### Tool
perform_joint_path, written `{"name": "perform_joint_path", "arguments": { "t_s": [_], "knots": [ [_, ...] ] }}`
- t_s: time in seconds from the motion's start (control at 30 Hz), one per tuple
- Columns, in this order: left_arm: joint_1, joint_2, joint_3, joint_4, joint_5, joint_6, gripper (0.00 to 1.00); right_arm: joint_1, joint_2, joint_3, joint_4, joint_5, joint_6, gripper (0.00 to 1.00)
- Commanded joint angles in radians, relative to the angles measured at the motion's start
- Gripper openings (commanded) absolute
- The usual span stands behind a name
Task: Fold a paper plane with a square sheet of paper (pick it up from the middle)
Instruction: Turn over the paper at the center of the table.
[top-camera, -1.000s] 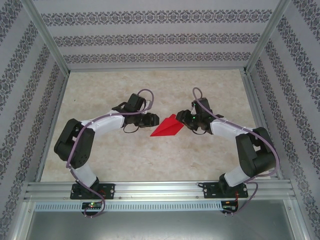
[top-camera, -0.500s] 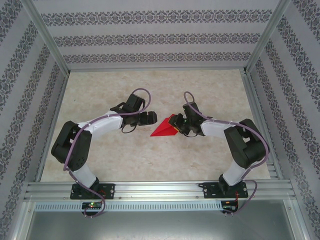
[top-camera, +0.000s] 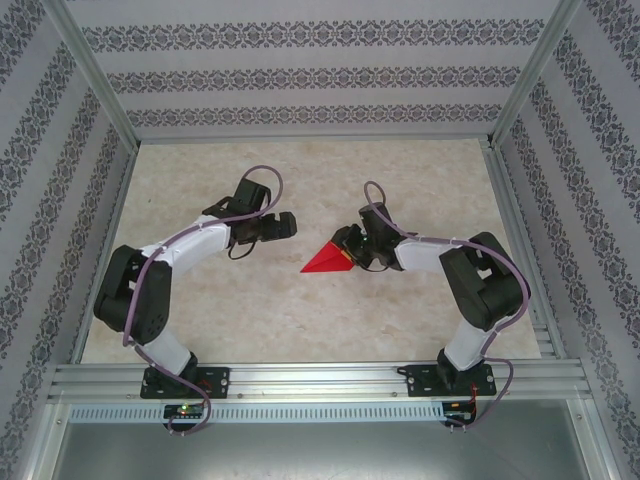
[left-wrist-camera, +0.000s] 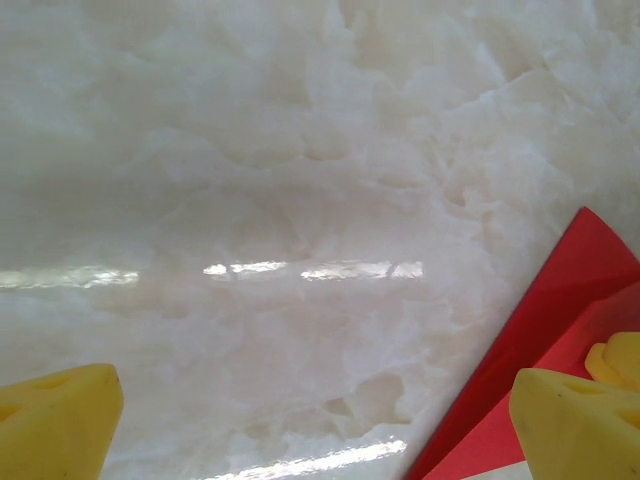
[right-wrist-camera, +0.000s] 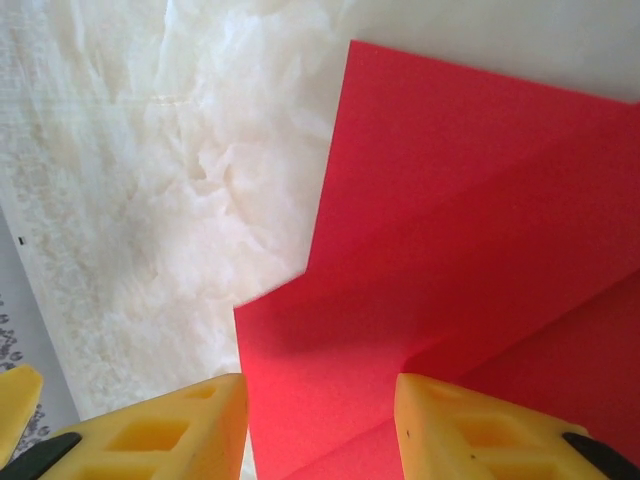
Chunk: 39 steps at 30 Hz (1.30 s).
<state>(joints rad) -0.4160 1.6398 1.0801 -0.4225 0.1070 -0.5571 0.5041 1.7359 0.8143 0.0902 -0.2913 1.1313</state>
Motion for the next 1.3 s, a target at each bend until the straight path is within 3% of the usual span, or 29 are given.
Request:
{"name": "perform_joint_path", "arguments": {
  "t_s": [0.0, 0.3, 0.77, 0.87, 1.03, 1.27],
  "knots": [
    [0.028, -0.035, 0.017, -0.048, 0.017, 0.044, 1.00, 0.024, -0.015, -0.024, 0.045, 0.090, 0.077, 0.44],
    [0.092, -0.056, -0.017, -0.025, 0.107, 0.020, 1.00, 0.072, -0.100, -0.115, 0.044, 0.278, 0.197, 0.50],
    [0.092, -0.063, -0.023, -0.024, 0.140, 0.022, 1.00, 0.091, 0.047, -0.093, 0.309, 0.216, 0.177, 0.41],
    [0.093, -0.060, -0.023, -0.021, 0.142, 0.020, 1.00, 0.094, 0.061, -0.100, 0.350, 0.206, 0.166, 0.32],
    [0.109, -0.058, -0.024, -0.001, 0.163, -0.002, 1.00, 0.090, 0.079, -0.146, 0.493, 0.196, 0.183, 0.26],
    [0.134, -0.039, -0.044, 0.083, 0.322, -0.046, 1.00, 0.053, 0.040, -0.186, 0.579, 0.154, 0.145, 0.05]
  ]
}}
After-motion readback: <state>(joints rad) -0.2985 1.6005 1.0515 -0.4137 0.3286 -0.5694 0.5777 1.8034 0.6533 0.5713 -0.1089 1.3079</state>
